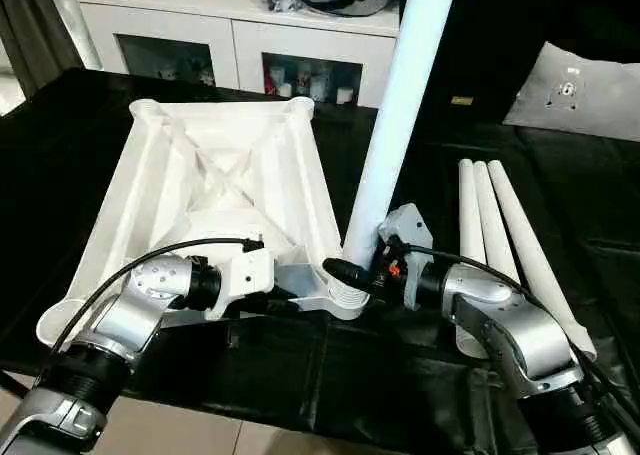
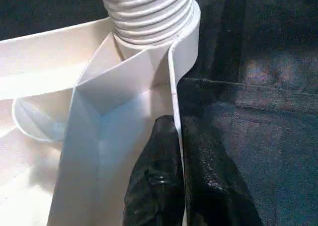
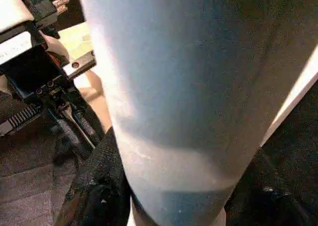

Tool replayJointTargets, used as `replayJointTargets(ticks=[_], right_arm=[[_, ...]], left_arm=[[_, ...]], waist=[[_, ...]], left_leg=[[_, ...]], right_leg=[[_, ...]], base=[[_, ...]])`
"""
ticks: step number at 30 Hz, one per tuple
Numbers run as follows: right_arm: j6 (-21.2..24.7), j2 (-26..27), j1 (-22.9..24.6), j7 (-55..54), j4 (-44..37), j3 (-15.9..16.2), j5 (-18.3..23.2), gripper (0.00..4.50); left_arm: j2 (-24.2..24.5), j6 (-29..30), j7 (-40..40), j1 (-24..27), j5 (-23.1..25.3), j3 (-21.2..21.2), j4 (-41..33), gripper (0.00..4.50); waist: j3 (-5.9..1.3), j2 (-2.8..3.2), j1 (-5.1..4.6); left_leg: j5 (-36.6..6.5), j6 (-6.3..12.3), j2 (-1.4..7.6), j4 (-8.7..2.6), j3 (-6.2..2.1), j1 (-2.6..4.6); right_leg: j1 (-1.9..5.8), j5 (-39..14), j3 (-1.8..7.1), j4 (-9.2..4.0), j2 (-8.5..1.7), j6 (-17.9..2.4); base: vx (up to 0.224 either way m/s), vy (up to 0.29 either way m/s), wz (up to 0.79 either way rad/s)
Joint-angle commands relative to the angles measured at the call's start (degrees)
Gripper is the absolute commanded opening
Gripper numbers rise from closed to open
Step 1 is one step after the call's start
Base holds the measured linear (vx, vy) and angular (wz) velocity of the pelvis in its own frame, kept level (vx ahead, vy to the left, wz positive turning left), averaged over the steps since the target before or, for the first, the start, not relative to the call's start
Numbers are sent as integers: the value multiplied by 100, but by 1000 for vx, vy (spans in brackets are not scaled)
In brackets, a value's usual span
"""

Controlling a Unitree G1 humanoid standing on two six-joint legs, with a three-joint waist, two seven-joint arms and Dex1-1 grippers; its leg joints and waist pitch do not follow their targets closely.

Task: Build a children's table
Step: Insert table leg to table base

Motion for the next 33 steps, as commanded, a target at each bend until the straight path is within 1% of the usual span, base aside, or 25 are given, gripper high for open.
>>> replayJointTargets(ticks=[1, 4, 5, 6, 8, 9, 10, 11, 13, 17, 18, 20, 21, 22, 24, 25, 27, 29, 30, 31, 32, 33], right_arm=[[185, 45, 243, -77, 360, -51, 71, 190], [91, 111, 364, -101, 387, -139, 116, 190], [36, 152, 439, -139, 407, -191, 134, 190], [-22, 193, 525, -180, 433, -249, 149, 190], [-66, 196, 593, -184, 449, -267, 148, 190], [-123, 169, 650, -166, 443, -240, 111, 190], [-190, 99, 717, -129, 418, -157, 26, 190], [-191, 98, 718, -128, 417, -156, 25, 190], [-234, 48, 759, -101, 397, -95, -38, 190], [-602, -306, 690, 58, 558, 491, -700, 190], [-642, -344, 620, 117, 645, 586, -793, 190], [-660, -360, 575, 158, 698, 632, -837, 190], [-696, -389, 509, 236, 772, 705, -884, 190], [-687, -415, 445, 334, 826, 760, -890, 190], [-677, -432, 407, 396, 854, 792, -886, 190], [-632, -458, 382, 506, 864, 817, -840, 190], [-592, -485, 399, 598, 844, 807, -748, 190], [-610, -499, 407, 607, 846, 814, -729, 190], [-653, -526, 477, 628, 808, 818, -706, 190], [-736, -555, 606, 653, 729, 811, -689, 190], [-775, -540, 701, 673, 653, 777, -630, 190], [-789, -524, 767, 687, 585, 752, -570, 190]], left_arm=[[-48, -307, -84, -92, -72, -9, -225, 0], [-60, -311, -66, -110, -67, 0, -192, 0], [-57, -315, -64, -116, -66, 4, -179, 0], [-53, -316, -64, -122, -67, 8, -169, 0], [-51, -315, -65, -129, -66, 10, -159, 0], [-43, -321, -70, -141, -64, 14, -144, 0], [-32, -331, -78, -158, -51, 10, -121, 0], [-31, -331, -78, -158, -51, 10, -121, 0], [-23, -339, -83, -169, -40, 7, -106, 0], [8, -401, -133, -205, 6, -31, -86, 0], [19, -415, -155, -217, 21, -48, -95, 0], [24, -421, -167, -226, 31, -59, -102, 0], [43, -427, -193, -228, 40, -72, -121, 0], [67, -428, -218, -225, 45, -79, -153, 0], [84, -427, -235, -220, 46, -82, -174, 0], [108, -423, -260, -217, 34, -75, -201, 0], [142, -410, -300, -221, 8, -57, -243, 0], [152, -418, -316, -227, 0, -51, -243, 0], [160, -433, -347, -273, -23, -30, -211, 0], [159, -449, -397, -348, -80, 12, -174, 0], [130, -444, -427, -412, -148, 54, -136, 0], [101, -433, -450, -473, -198, 84, -86, 0]], waist=[[-315, 55, 13], [-314, 47, 12], [-315, 66, 14], [-313, 59, 15], [-311, 61, 14], [-311, 110, 18], [-309, 92, 9], [-313, 85, 13], [-313, 85, 15], [-302, 101, 7], [-297, 96, 7], [-291, 108, 8], [-296, 106, 6], [-299, 62, -3], [-301, 88, -1], [-303, 53, -6], [-299, 66, 5], [-306, 63, 4], [-265, 97, 2], [-249, 100, 0], [-219, 129, 2], [-221, 107, 0]], left_leg=[[-585, -62, 211, -420, -4, -61], [-601, -55, 215, -424, -2, -60], [-626, -58, 218, -424, -3, -61], [-653, -66, 219, -430, -6, -60], [-684, -70, 220, -433, -8, -58], [-696, -82, 219, -431, -12, -52], [-713, -80, 221, -434, -6, -51], [-703, -76, 218, -432, -8, -57], [-691, -76, 218, -434, -11, -57], [-739, -104, 209, -435, -11, -63], [-784, -115, 210, -440, -11, -59], [-956, -109, 223, -453, -20, -43], [-967, -111, 227, -454, -24, -44], [-968, -96, 227, -454, -21, -47], [-954, -85, 232, -455, -26, -45], [-934, -66, 231, -451, -21, -47], [-839, -43, 231, -448, -21, -54], [-756, -27, 230, -443, -19, -54], [-782, -31, 229, -451, -19, -59], [-841, -31, 222, -452, -15, -58], [-907, -35, 229, -463, -16, -52], [-970, -21, 222, -463, -5, -42]], right_leg=[[319, -671, 232, -398, -399, -1053], [317, -587, 228, -398, -398, -1097], [314, -581, 229, -402, -402, -1108], [314, -599, 225, -402, -399, -1115], [316, -630, 222, -406, -399, -1126], [307, -626, 225, -401, -397, -1130], [305, -627, 224, -415, -393, -1125], [315, -570, 224, -405, -391, -1124], [320, -552, 221, -404, -391, -1127], [323, -607, 220, -417, -380, -1077], [319, -695, 223, -427, -384, -1055], [308, -948, 235, -446, -397, -1034], [308, -955, 232, -442, -398, -1037], [310, -943, 228, -440, -391, -1052], [308, -914, 230, -434, -397, -1063], [311, -868, 229, -433, -392, -1073], [310, -746, 230, -419, -397, -1094], [315, -567, 226, -402, -393, -1130], [289, -564, 229, -413, -390, -1132], [290, -592, 234, -427, -385, -1114], [270, -625, 238, -436, -384, -1103], [270, -674, 238, -453, -371, -1093]], base=[[0, 0, 0], [0, 0, 0], [0, 0, 0], [0, 0, 0], [0, 0, 0], [0, 0, 0], [0, 0, 0], [0, 0, 0], [0, 0, 0], [0, 0, 0], [0, 0, 0], [0, 0, 0], [0, 0, 0], [0, 0, 0], [0, 0, 0], [0, 0, 0], [0, 0, 0], [0, 0, 0], [0, 0, 0], [0, 0, 0], [0, 0, 0], [0, 0, 0]])
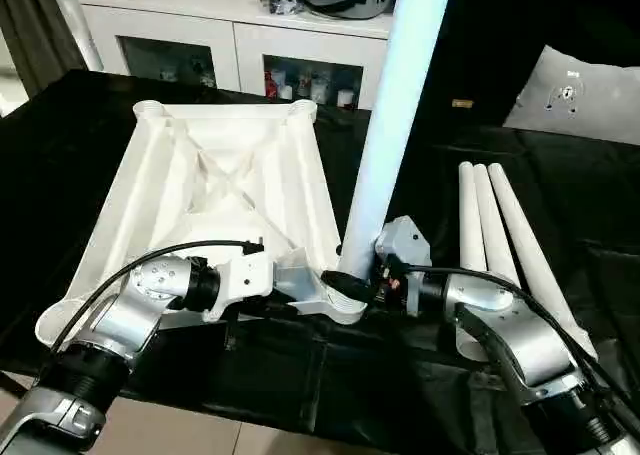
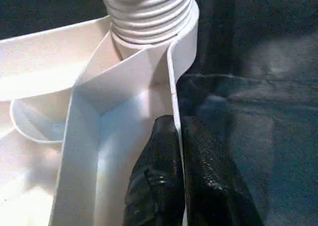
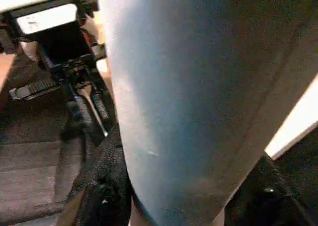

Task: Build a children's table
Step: Insert table leg to table base

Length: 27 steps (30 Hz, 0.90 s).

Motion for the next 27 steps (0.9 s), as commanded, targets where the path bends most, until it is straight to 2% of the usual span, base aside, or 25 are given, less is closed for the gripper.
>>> replayJointTargets(ticks=[1, 2, 4, 6, 11, 14, 15, 17, 18, 19, 20, 21, 22, 23, 26, 27], right_arm=[[379, -162, 530, 209, 442, 330, -174, 190], [391, -165, 595, 280, 362, 337, -118, 190], [391, -165, 595, 280, 362, 337, -118, 190], [423, -190, 659, 371, 266, 382, -86, 190], [462, -156, 617, 233, 293, 366, -110, 190], [420, -75, 513, 22, 449, 292, -226, 190], [415, -67, 504, 6, 463, 285, -235, 189], [471, 202, 307, -500, 686, 54, -325, 189], [471, 202, 307, -500, 686, 54, -325, 189], [474, 342, 216, -742, 778, -51, -344, 189], [468, 369, 198, -788, 798, -68, -351, 189], [447, 426, 151, -889, 848, -103, -373, 189], [419, 600, 17, -1217, 999, -225, -423, 189], [407, 648, -28, -1312, 1051, -258, -440, 189], [340, 847, -247, -1694, 1331, -380, -507, 189], [304, 932, -352, -1854, 1476, -425, -542, 189]], left_arm=[[39, -277, -163, -433, -197, 136, -172, 0], [23, -277, -187, -519, -206, 150, -83, 0], [23, -277, -187, -519, -206, 150, -83, 0], [15, -296, -208, -644, -186, 160, 55, 0], [148, -227, -233, -667, -137, 216, 90, 0], [204, -148, -158, -553, -136, 271, 4, 0], [208, -141, -150, -541, -136, 276, -7, 0], [302, 343, 268, -127, -137, 492, -513, 0], [302, 343, 268, -127, -137, 492, -513, 0], [311, 733, 596, 99, -32, 598, -841, 0], [307, 812, 671, 148, -8, 621, -913, 0], [293, 1000, 846, 258, 51, 672, -1079, 0], [178, 1445, 1250, 541, 94, 825, -1531, 0], [132, 1612, 1347, 623, 89, 868, -1684, 0], [-60, 2278, 1706, 939, 136, 975, -2344, 0], [-148, 2574, 1867, 1058, 173, 988, -2637, 0]], waist=[[-209, 92, -16], [-182, 120, -6], [-185, 105, -7], [-164, 119, -13], [-160, 113, -34], [-147, 86, -43], [-139, 102, -48], [-130, 86, -66], [-121, 86, -90], [-118, 55, -116], [-126, 60, -148], [-105, 54, -184], [-109, 59, -245], [-109, 39, -271], [-122, 50, -308], [-134, 36, -331]], left_leg=[[-1023, -32, 219, -469, -8, -40], [-1097, -34, 226, -479, -12, -37], [-1103, -30, 234, -486, -20, -43], [-1133, -28, 232, -496, -22, -41], [-932, -3, 235, -499, -20, -54], [-984, -7, 242, -519, -19, -56], [-1060, -27, 245, -528, -23, -54], [-1180, -92, 269, -550, -32, -59], [-1180, -127, 275, -563, -49, -87], [-1254, -121, 261, -558, -35, -58], [-1258, -157, 281, -567, -50, -62], [-1291, -133, 258, -568, -49, -85], [-1249, -136, 272, -569, -56, -90], [-1244, -133, 269, -568, -53, -98], [-1108, -84, 250, -543, -36, -87], [-981, -51, 259, -538, -31, -94]], right_leg=[[268, -766, 241, -440, -375, -1095], [254, -855, 249, -458, -382, -1078], [265, -848, 245, -452, -386, -1094], [256, -906, 245, -468, -385, -1084], [275, -564, 235, -446, -385, -1141], [275, -725, 236, -462, -395, -1135], [271, -875, 239, -475, -403, -1120], [264, -1110, 247, -473, -430, -1124], [278, -1140, 243, -465, -438, -1125], [249, -1307, 242, -501, -412, -1071], [259, -1284, 241, -465, -428, -1107], [256, -1469, 241, -511, -411, -1055], [250, -1490, 248, -502, -428, -1086], [252, -1495, 244, -508, -421, -1089], [248, -1347, 250, -507, -401, -1122], [254, -1132, 249, -488, -396, -1189]], base=[[0, 0, 0], [0, 0, 0], [0, 0, 0], [0, 0, 0], [0, 0, 0], [0, 0, 0], [0, 0, 0], [0, 0, 0], [0, 0, 0], [0, 0, 0], [0, 0, 0], [0, 0, 0], [0, 0, 0], [0, 0, 0], [0, 0, 0], [0, 0, 0]])
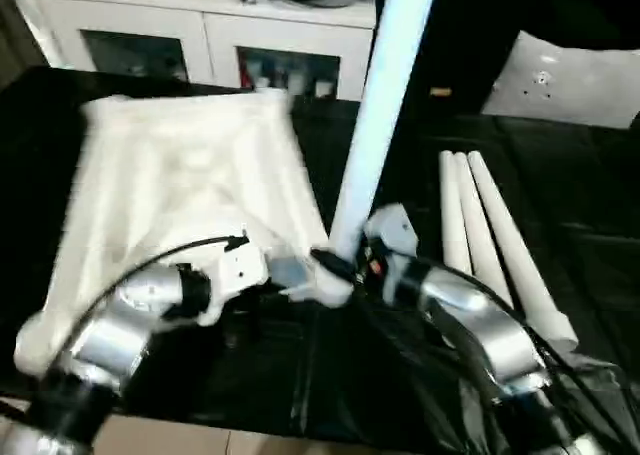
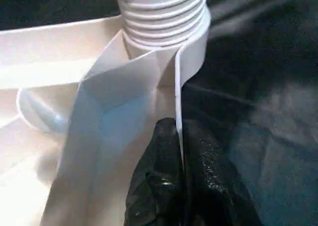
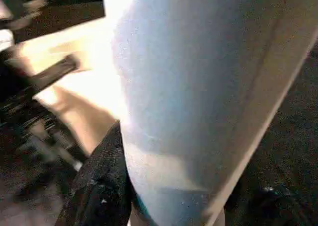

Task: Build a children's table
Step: Insert table leg to table base

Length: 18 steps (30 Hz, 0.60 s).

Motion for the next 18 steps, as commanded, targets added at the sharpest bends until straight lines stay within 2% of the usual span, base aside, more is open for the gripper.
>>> replayJointTargets(ticks=[1, 2, 3, 4, 5, 6, 8, 9, 11, 14, 18], right_arm=[[235, 36, -56, -799, 1010, -279, -462, 189], [235, 36, -56, -799, 1010, -279, -462, 189], [227, 73, -106, -874, 1081, -302, -472, 189], [227, 164, -195, -951, 1185, -344, -422, 189], [227, 170, -202, -948, 1190, -344, -415, 189], [233, 206, -219, -923, 1206, -345, -387, 189], [244, 240, -213, -888, 1201, -341, -370, 189], [238, 245, -196, -876, 1192, -326, -372, 189], [197, 247, -164, -883, 1210, -281, -392, 189], [132, 291, -163, -926, 1281, -286, -379, 189], [57, 325, -177, -982, 1332, -302, -373, 189]], left_arm=[[-239, 803, 678, 167, 122, 370, -1027, 0], [-239, 803, 678, 167, 122, 370, -1027, 0], [-304, 964, 777, 194, 155, 350, -1159, 0], [-491, 1341, 969, 227, 155, 280, -1467, 0], [-514, 1372, 990, 225, 157, 272, -1488, 0], [-602, 1495, 1085, 210, 167, 234, -1560, 0], [-669, 1522, 1191, 160, 219, 187, -1528, 0], [-681, 1487, 1259, 123, 288, 175, -1446, 0], [-670, 1547, 1370, 48, 414, 131, -1345, 0], [-700, 1901, 1457, 0, 447, 101, -1445, 0], [-738, 2258, 1496, -55, 382, 76, -1508, 0]], waist=[[-218, 81, 17], [-221, 83, 17], [-226, 55, 26], [-237, 32, 42], [-242, 49, 45], [-249, 13, 63], [-246, 32, 80], [-254, -8, 79], [-247, 9, 96], [-246, 36, 108], [-266, 38, 110]], left_leg=[[-881, -38, 253, -471, -32, -96], [-831, -29, 248, -462, -25, -91], [-724, 5, 239, -454, -14, -96], [-594, 51, 230, -445, -6, -86], [-521, 58, 241, -441, -7, -86], [-343, 140, 224, -426, 8, -85], [-265, 190, 214, -421, 10, -88], [-258, 219, 210, -419, 13, -90], [-317, 231, 214, -424, 8, -90], [-551, 131, 225, -442, 3, -69], [-526, 78, 219, -431, 0, -66]], right_leg=[[263, -1026, 246, -416, -394, -1225], [264, -964, 246, -416, -391, -1250], [277, -852, 244, -417, -378, -1256], [281, -688, 240, -402, -367, -1261], [287, -543, 244, -374, -373, -1292], [294, -257, 230, -371, -351, -1320], [298, -113, 230, -358, -352, -1325], [310, -124, 227, -363, -349, -1312], [308, -273, 229, -374, -364, -1266], [285, -615, 227, -402, -367, -1206], [292, -471, 227, -382, -364, -1208]], base=[[0, 0, 0], [0, 0, 0], [0, 0, 0], [0, 0, 0], [0, 0, 0], [0, 0, 0], [0, 0, 0], [0, 0, 0], [0, 0, 0], [0, 0, 0], [0, 0, 0]])
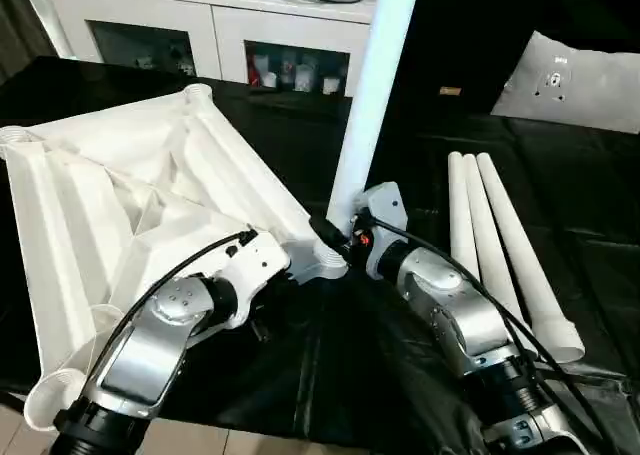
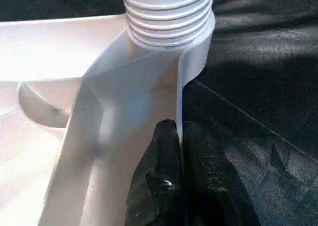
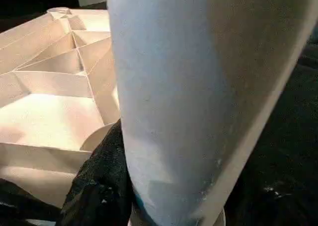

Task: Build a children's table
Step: Insert table leg to table base

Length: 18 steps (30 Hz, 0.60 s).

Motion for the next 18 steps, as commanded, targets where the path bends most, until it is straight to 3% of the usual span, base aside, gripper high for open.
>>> replayJointTargets(ticks=[1, 2, 5, 12, 13, 14, 18], right_arm=[[223, -92, 245, -206, 625, -158, -219, 189], [214, -81, 243, -189, 627, -173, -199, 189], [161, -79, 232, -180, 651, -177, -203, 259], [-5, -143, 189, -317, 794, -237, -290, 311], [62, -150, 194, -350, 776, -287, -267, 311], [119, -139, 223, -206, 691, -379, -107, 339], [56, -172, 306, 75, 505, -511, 149, 367]], left_arm=[[-18, 230, 238, -215, -42, 136, -319, 0], [-14, 228, 241, -222, -38, 132, -306, 0], [-16, 249, 264, -256, -30, 139, -235, 0], [61, 36, 206, -389, -79, 150, -39, 0], [83, -9, 185, -402, -106, 155, 6, 0], [146, -179, 124, -427, -133, 136, 97, 0], [300, -569, -38, -484, -135, 77, 321, 0]], waist=[[-285, 105, 26], [-288, 114, 29], [-305, 112, 32], [-342, 113, 47], [-351, 157, 52], [-365, 151, 48], [-374, 150, 69]], left_leg=[[-450, 76, 207, -398, -7, -61], [-432, 82, 206, -395, -8, -59], [-367, 111, 202, -383, -8, -65], [-99, 192, 184, -348, -5, -70], [-117, 178, 187, -349, -12, -66], [-137, 167, 191, -345, -11, -61], [-53, 241, 190, -332, -11, -64]], right_leg=[[298, -334, 229, -338, -365, -1234], [298, -290, 227, -333, -363, -1247], [318, -153, 225, -324, -365, -1281], [350, 224, 213, -283, -360, -1405], [352, 222, 214, -274, -365, -1414], [361, 249, 209, -271, -360, -1426], [367, 444, 209, -259, -357, -1446]], base=[[0, 0, 0], [0, 0, 0], [0, 0, 0], [0, 0, 0], [0, 0, 0], [0, 0, 0], [0, 0, 0]])
